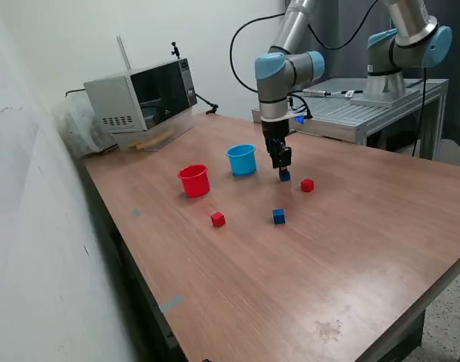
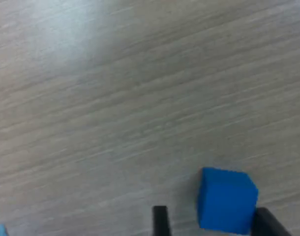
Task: Place red objects in the red bin, and blue objects in the blue bin.
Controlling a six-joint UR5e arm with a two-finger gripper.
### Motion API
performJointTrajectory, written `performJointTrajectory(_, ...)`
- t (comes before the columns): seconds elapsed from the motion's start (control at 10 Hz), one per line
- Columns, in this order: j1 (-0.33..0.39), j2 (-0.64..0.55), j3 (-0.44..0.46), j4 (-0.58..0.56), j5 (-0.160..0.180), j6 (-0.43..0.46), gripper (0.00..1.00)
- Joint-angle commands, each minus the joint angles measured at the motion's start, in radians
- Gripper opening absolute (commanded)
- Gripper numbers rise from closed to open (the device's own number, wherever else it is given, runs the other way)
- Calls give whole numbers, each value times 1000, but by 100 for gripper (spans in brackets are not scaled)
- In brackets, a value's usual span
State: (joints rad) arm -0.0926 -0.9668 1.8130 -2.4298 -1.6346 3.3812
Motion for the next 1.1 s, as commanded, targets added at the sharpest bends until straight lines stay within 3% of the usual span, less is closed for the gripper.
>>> performJointTrajectory(0.0,-7,-1,3,-3,1,-2,0)
performJointTrajectory(0.3,-6,-1,6,2,5,-6,0)
performJointTrajectory(0.6,13,-15,2,6,5,-75,0)
performJointTrajectory(1.0,8,-203,-12,92,4,-94,0)
